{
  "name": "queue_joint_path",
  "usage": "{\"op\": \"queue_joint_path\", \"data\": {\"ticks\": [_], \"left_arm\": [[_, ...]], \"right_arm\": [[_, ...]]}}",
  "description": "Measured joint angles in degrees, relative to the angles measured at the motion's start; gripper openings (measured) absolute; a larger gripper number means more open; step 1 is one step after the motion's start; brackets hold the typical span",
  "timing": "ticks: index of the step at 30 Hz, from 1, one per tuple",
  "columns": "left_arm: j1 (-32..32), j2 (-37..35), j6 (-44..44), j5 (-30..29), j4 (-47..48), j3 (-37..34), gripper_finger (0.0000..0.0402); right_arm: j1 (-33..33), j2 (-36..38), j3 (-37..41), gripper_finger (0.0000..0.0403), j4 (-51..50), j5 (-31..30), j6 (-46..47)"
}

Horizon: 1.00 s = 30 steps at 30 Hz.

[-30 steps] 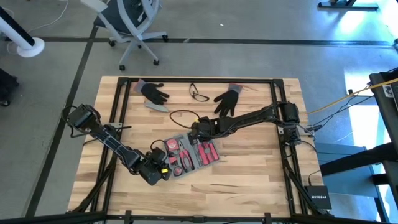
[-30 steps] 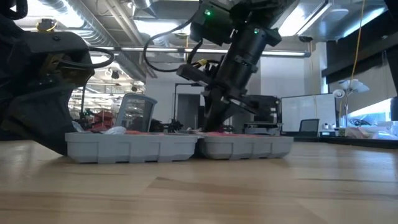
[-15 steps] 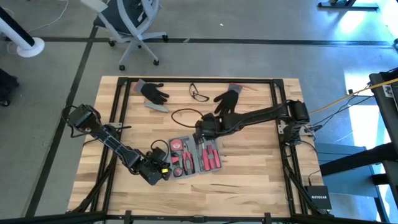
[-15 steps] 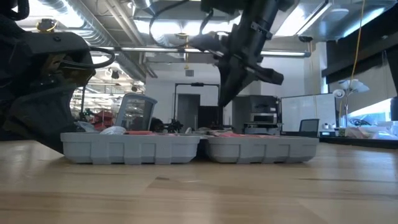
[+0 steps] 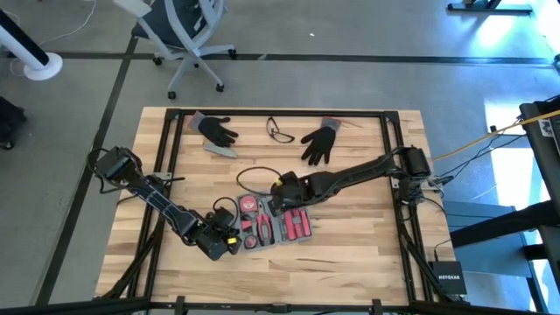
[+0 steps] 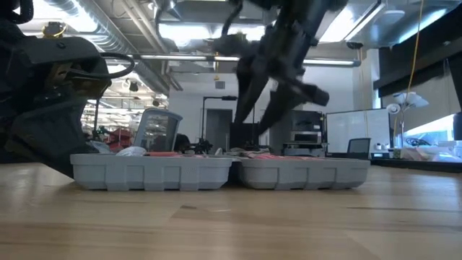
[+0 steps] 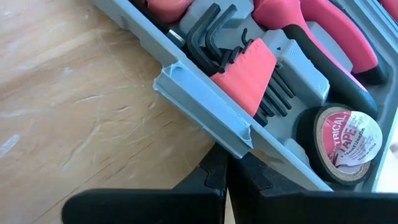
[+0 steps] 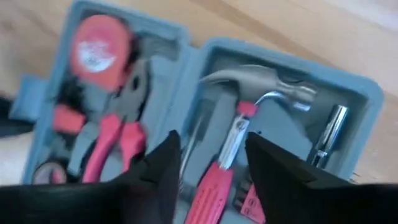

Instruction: Prefit tool cases

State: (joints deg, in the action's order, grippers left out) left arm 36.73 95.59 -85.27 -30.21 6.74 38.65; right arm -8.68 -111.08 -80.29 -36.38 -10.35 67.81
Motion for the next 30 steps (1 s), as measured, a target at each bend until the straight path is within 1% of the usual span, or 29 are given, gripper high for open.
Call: {"op": "queue_joint_path", "data": {"ticks": [2, 4, 9, 12, 15, 19, 24, 30], "left_arm": [[0.0, 0.0, -0.2, 0.0, 0.0, 0.0, 0.0], [0.0, 0.0, -0.4, 0.2, -0.2, 0.0, 0.0], [0.0, 0.0, -1.6, 0.9, -0.2, 0.0, 0.0], [0.0, 0.0, -1.6, 1.0, -0.2, 0.0, 0.0], [0.0, 0.0, -1.7, 1.4, -0.2, 0.0, 0.0], [-0.1, 0.0, -1.7, 2.1, -0.2, 0.0, 0.0], [-0.1, -0.1, -1.6, 3.1, -0.2, 0.0, 0.0], [-0.1, -0.1, -1.3, 4.4, -0.2, 0.0, 0.0]], "right_arm": [[1.0, -0.9, 0.0, 0.0196, -0.4, 1.4, 2.0], [1.8, -1.8, 0.0, 0.0202, -0.8, 1.5, 3.4], [2.8, -1.8, 0.0, 0.0204, -1.1, -2.1, 4.3], [2.7, -1.8, 0.0, 0.0204, -1.0, -0.4, 4.6], [2.0, -2.5, 0.0, 0.0205, 0.1, 0.0, 6.7], [1.4, -3.2, -0.1, 0.0205, 3.2, -0.4, 7.0], [2.0, -3.7, 0.0, 0.0205, 2.8, -2.9, 7.0], [1.0, -4.5, 0.0, 0.0205, 1.9, 0.4, 7.2]]}}
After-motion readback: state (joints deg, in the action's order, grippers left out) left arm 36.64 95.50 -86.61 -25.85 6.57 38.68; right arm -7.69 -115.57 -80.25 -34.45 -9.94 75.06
